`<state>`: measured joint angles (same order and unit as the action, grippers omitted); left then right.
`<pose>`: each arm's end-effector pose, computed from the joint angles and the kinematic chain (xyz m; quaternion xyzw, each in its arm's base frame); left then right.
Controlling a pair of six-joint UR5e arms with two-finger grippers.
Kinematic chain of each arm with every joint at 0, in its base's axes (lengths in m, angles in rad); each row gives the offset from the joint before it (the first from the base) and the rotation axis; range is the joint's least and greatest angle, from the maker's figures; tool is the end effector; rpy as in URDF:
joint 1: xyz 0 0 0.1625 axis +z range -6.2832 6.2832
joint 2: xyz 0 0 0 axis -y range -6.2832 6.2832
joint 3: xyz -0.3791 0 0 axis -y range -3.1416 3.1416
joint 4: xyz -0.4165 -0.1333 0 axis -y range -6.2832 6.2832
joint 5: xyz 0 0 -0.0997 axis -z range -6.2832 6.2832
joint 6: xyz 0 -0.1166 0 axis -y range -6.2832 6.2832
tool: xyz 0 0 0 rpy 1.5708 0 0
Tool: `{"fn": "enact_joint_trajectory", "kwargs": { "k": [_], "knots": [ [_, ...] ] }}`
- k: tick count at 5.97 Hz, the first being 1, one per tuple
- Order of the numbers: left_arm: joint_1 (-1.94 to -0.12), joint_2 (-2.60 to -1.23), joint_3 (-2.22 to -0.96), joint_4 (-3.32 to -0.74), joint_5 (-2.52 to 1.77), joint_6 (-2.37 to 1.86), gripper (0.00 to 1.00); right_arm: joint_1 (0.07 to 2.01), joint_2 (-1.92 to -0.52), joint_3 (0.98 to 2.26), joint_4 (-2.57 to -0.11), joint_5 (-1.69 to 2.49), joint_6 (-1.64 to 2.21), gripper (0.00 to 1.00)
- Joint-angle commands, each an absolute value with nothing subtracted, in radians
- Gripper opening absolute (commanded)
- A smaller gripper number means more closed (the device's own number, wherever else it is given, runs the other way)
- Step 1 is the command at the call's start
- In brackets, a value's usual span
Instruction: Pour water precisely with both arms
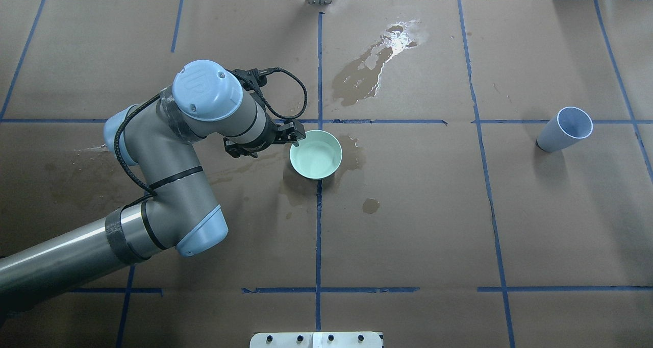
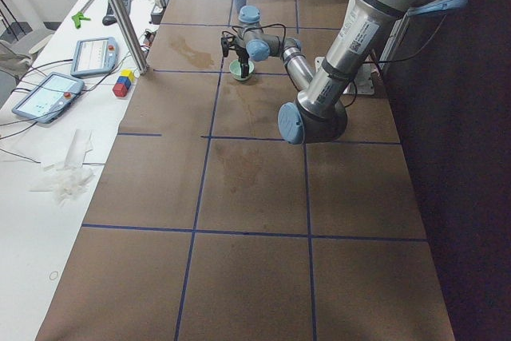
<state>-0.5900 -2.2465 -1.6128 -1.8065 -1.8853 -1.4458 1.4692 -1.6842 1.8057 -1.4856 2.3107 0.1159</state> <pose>0.5267 -0.4697 0.1673 0.0282 0.4732 -0.1323 0.8705 0.0051 -0.4888 0.5525 0.0566 -0.3680 -0.0307 0.9276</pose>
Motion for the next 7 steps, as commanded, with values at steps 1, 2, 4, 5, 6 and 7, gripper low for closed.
{"fn": "enact_joint_trajectory", "kwargs": {
  "k": [1, 2, 4, 5, 6, 7],
  "knots": [
    [-0.583, -2.249, -1.582, -1.824, -1.882, -1.451, 1.0, 1.456, -1.811, 1.905, -1.528, 2.269, 0.066, 1.0],
    [-0.571, -2.264, -1.559, -1.825, -1.859, -1.466, 1.0, 1.456, -1.827, 1.887, -1.528, 2.339, 0.067, 1.0],
    [-0.537, -2.315, -1.47, -1.863, -1.818, -1.506, 0.99, 1.462, -1.841, 1.887, -1.525, 2.353, 0.064, 1.0],
    [-0.532, -2.325, -1.416, -1.905, -1.818, -1.534, 0.89, 1.468, -1.842, 1.885, -1.525, 2.35, 0.063, 1.0],
    [-0.531, -2.326, -1.407, -1.907, -1.818, -1.534, 0.7, 1.468, -1.841, 1.885, -1.525, 2.349, 0.072, 1.0],
    [-0.531, -2.326, -1.407, -1.908, -1.819, -1.531, 0.18, 1.468, -1.839, 1.885, -1.525, 2.349, 0.074, 1.0]
  ]
}}
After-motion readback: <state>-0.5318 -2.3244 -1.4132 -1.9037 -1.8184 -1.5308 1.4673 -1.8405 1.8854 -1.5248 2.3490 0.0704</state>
